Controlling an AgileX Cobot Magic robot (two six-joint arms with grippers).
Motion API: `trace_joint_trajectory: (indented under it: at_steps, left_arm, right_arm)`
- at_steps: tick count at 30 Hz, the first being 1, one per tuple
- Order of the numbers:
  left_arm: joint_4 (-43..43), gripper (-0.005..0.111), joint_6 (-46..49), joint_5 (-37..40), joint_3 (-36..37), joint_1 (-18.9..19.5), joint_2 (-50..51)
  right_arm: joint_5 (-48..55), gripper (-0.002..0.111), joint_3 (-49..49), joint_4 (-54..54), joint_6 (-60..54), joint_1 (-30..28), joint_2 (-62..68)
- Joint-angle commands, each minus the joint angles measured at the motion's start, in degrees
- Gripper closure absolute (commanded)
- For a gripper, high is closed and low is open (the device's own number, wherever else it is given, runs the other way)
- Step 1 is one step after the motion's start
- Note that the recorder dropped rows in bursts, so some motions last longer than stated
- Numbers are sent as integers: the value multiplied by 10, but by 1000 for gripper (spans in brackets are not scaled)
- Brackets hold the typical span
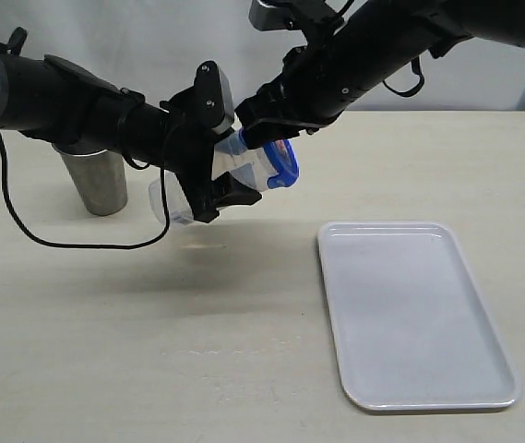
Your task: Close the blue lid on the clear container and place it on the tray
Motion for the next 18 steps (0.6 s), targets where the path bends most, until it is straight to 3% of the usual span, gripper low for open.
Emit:
trace_joint_trajectory:
  at_steps: [1, 18]
  left_arm:
    - [-18, 107, -4, 11, -5, -3, -6]
    - [-34, 107, 13, 46, -5, -3, -6]
  right_arm:
    - [-8, 74, 2, -8, 1, 9, 12]
    - [-43, 75, 2, -126, 46, 50, 34]
